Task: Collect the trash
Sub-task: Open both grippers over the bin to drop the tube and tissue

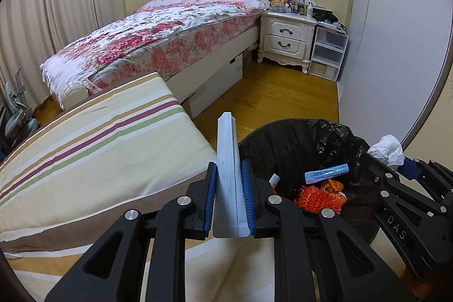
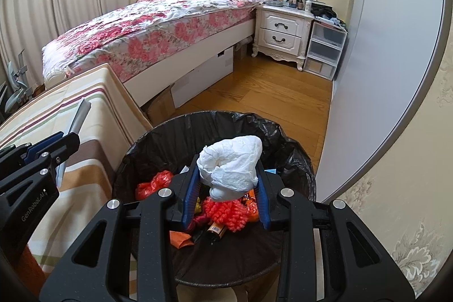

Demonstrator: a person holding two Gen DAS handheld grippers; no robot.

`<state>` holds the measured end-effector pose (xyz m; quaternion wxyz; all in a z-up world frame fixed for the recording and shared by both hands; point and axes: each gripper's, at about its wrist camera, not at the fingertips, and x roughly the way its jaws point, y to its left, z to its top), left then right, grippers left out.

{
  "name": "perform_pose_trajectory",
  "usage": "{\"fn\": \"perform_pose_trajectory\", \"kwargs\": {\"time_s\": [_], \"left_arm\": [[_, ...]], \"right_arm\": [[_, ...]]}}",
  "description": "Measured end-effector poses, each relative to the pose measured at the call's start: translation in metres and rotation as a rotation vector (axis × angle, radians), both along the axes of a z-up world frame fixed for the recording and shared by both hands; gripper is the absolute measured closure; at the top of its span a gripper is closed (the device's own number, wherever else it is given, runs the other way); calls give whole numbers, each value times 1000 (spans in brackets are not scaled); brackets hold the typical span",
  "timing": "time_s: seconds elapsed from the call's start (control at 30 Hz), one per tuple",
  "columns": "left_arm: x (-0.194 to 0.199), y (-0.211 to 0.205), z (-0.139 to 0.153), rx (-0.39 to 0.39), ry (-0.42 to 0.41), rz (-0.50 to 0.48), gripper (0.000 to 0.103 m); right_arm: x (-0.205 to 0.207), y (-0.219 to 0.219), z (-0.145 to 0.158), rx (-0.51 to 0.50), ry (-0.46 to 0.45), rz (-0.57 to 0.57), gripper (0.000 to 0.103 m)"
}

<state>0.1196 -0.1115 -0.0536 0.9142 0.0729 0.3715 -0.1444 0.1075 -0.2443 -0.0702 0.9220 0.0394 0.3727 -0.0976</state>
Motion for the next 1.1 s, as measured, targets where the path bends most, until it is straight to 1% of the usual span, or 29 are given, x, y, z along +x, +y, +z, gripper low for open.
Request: {"fn": "perform_pose_trajectory", "kwargs": {"time_s": [0.33,0.73,0.8,0.87,0.93,0.97,1.0,1.07,1.1], "left_arm": [[13,-20,-8,31,4,-25,83],[21,-30,-11,34,24,-38,82],[21,-30,-12,34,29,-37,77],[22,-30,-12,31,29,-36,68],[22,-30,-12,30,27,-36,65],[22,-30,-11,31,26,-36,63],[22,-30,-11,31,25,-36,61],[21,-30,-11,32,21,-36,54],[20,-30,-11,31,17,-35,52]], "right_arm": [[10,-14,-9,12,18,-29,69],[14,-22,-16,23,28,-43,68],[14,-22,-17,24,28,-45,68],[14,-23,-17,23,29,-46,67],[14,-24,-17,23,29,-49,66],[14,-24,-17,23,28,-51,62],[14,-24,-18,23,26,-53,61],[14,-25,-18,22,27,-57,60],[13,-26,-18,21,27,-60,59]]}}
